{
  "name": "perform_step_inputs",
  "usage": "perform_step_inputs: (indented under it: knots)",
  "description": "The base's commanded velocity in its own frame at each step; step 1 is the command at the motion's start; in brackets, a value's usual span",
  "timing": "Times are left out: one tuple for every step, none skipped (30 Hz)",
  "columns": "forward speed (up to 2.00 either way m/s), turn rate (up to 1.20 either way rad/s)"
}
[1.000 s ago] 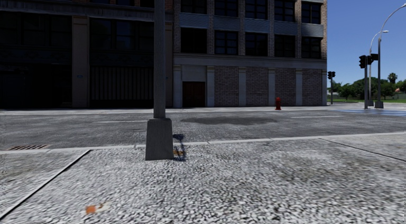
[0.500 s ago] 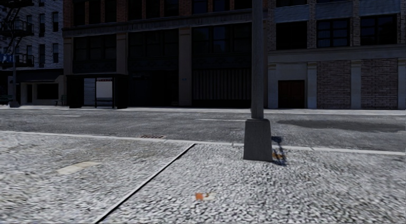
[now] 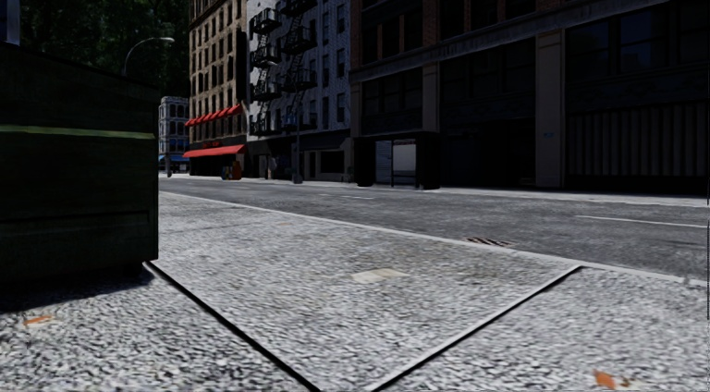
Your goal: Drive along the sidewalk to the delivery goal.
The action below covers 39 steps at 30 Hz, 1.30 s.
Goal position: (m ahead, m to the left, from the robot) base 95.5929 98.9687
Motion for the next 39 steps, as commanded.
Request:
perform_step_inputs:
  knots:
    - [0.0,1.2]
    - [0.0,1.2]
    - [0.0,1.2]
    - [0.0,1.2]
    - [0.0,1.2]
    - [0.0,1.2]
    - [0.0,1.2]
    - [0.0,1.2]
    - [0.0,1.2]
    - [0.0,1.2]
    - [0.0,1.2]
    - [0.0,1.2]
    - [0.0,1.2]
    - [0.0,1.2]
    - [0.0,1.2]
    - [0.0,1.2]
    - [0.0,1.2]
    - [0.0,1.2]
    - [0.0,1.2]
    - [0.0,1.2]
    - [0.0,1.19]
    - [0.0,0.23]
    - [0.0,0.23]
    - [0.0,0.0]
    - [0.0,0.0]
    - [0.0,0.0]
    - [0.0,0.0]
    - [0.0,0.0]
    - [0.0,0.0]
    - [0.65,0.0]
    - [0.86,0.0]
    - [1.05,0.0]
    - [1.22,0.0]
    - [1.4,0.0]
    - [1.5,0.0]
    - [1.59,0.0]
    - [1.59,0.0]
    - [1.62,0.0]
    - [1.63,0.0]
